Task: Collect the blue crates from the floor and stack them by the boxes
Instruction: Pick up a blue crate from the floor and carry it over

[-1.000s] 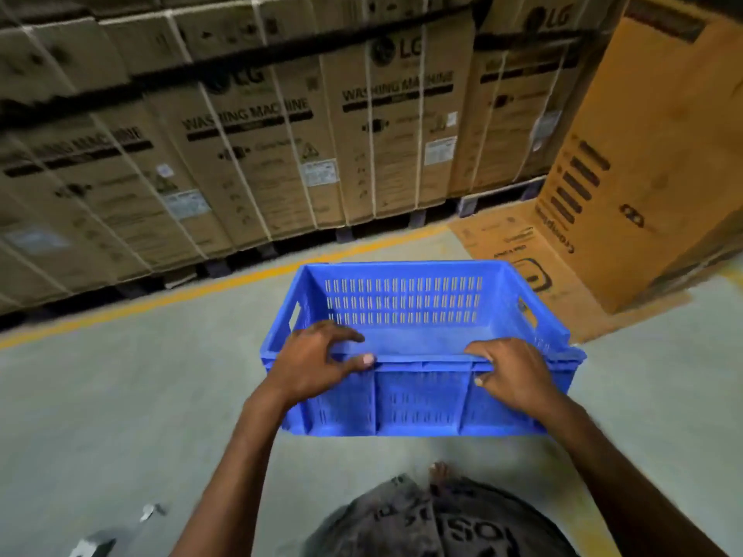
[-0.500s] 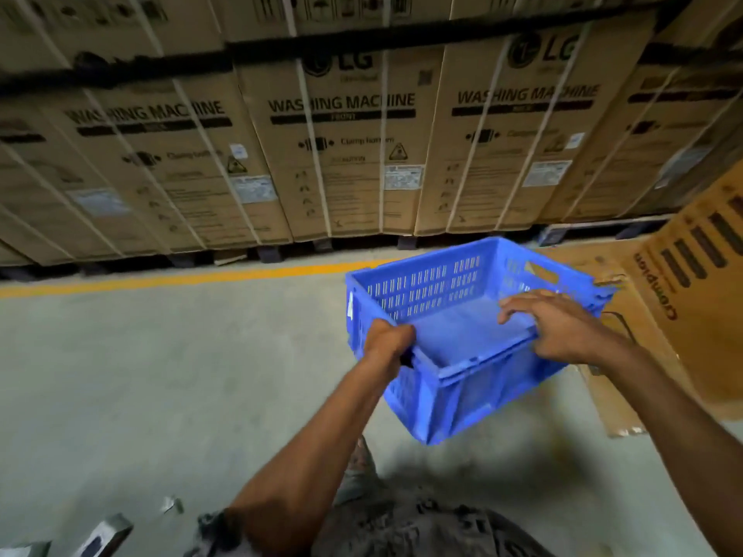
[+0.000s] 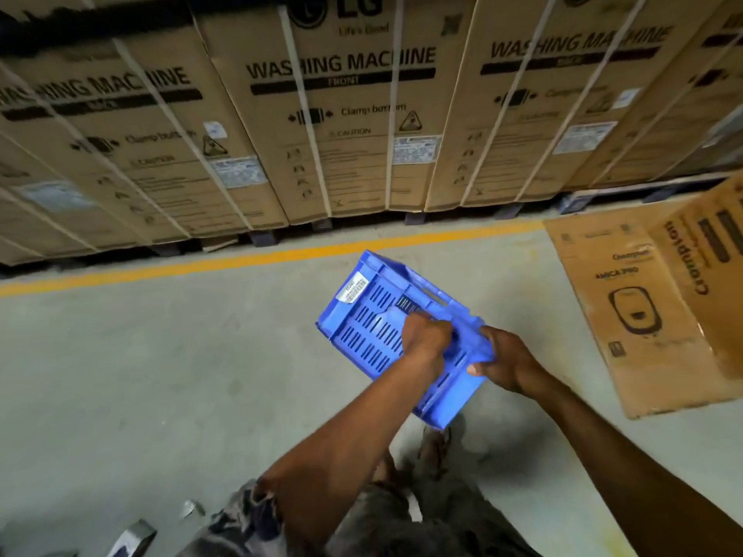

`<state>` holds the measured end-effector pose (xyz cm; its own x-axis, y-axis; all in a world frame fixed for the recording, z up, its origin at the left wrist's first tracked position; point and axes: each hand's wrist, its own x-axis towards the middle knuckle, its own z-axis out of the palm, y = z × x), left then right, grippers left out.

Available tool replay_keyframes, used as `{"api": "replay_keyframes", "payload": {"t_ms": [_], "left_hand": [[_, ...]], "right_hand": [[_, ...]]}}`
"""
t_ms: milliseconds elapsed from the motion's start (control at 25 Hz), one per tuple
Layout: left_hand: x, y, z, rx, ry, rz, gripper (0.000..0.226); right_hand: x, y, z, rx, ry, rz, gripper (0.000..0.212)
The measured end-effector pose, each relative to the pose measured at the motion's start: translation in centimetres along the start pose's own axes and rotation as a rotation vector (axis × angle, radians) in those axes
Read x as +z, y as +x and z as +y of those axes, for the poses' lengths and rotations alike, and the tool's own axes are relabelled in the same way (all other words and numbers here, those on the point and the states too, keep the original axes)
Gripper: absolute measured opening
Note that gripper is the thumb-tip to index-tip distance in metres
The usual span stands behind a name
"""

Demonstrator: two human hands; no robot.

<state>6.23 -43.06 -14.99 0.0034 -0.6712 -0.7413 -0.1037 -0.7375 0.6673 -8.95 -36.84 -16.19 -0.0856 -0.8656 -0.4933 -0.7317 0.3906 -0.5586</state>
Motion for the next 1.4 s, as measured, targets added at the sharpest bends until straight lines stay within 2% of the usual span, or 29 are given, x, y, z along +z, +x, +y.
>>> {"api": "replay_keyframes", "payload": {"t_ms": [80, 160, 240, 320, 440, 520, 720, 920, 960, 1080, 1160, 1240, 1320, 1400], "left_hand": [[-1.8, 2.1, 0.0, 0.039, 0.060, 0.063, 0.018], [-4.0, 5.4, -0.1, 0.154, 0.312, 0.140, 0.035], [-5.2, 8.7, 0.2, 0.293, 0.550, 0.085, 0.044], [-5.0, 12.1, 0.5, 0.353, 0.691, -0.030, 0.042], [-3.8, 16.5, 0.8, 0.266, 0.596, -0.125, 0.033], [-2.7, 20.2, 0.3, 0.225, 0.516, -0.115, 0.032], [-1.9, 31.8, -3.4, 0.259, 0.511, -0.097, 0.066], [-3.5, 44.9, -10.8, 0.234, 0.388, -0.092, 0.071], [-3.7, 47.2, -12.3, 0.225, 0.385, -0.103, 0.071], [-5.1, 53.6, -16.6, 0.177, 0.347, -0.137, 0.070], [-6.8, 57.5, -19.0, 0.182, 0.301, -0.142, 0.071], [-8.9, 61.2, -20.3, 0.203, 0.285, -0.062, 0.078], [-10.1, 63.3, -20.2, 0.265, 0.445, 0.009, 0.079], [-9.7, 62.9, -20.4, 0.399, 0.862, 0.084, 0.064]], "right_hand": [[1.0, 2.3, -0.5, 0.001, 0.039, -0.015, 0.062], [1.8, 4.7, -0.7, -0.016, 0.048, -0.010, 0.047], [2.3, 6.9, -0.2, 0.009, 0.023, -0.008, 0.042], [2.7, 9.1, 0.8, 0.047, -0.012, 0.001, 0.043], [4.2, 12.4, 1.3, 0.074, -0.071, 0.053, 0.041], [6.2, 15.6, 1.7, 0.109, -0.089, 0.108, 0.040], [15.0, 25.2, 2.2, 0.170, -0.187, 0.364, 0.027], [25.4, 34.9, 4.4, 0.153, -0.236, 0.515, 0.046], [27.2, 36.7, 5.0, 0.144, -0.238, 0.551, 0.044], [33.2, 41.5, 7.4, 0.072, -0.285, 0.497, 0.032], [36.3, 43.9, 9.2, -0.027, -0.258, 0.356, 0.034], [37.8, 45.7, 10.8, -0.126, -0.219, 0.165, 0.045], [37.8, 46.8, 12.9, -0.191, -0.257, 0.053, 0.057], [36.6, 47.8, 15.3, -0.218, -0.349, 0.146, 0.051]]}}
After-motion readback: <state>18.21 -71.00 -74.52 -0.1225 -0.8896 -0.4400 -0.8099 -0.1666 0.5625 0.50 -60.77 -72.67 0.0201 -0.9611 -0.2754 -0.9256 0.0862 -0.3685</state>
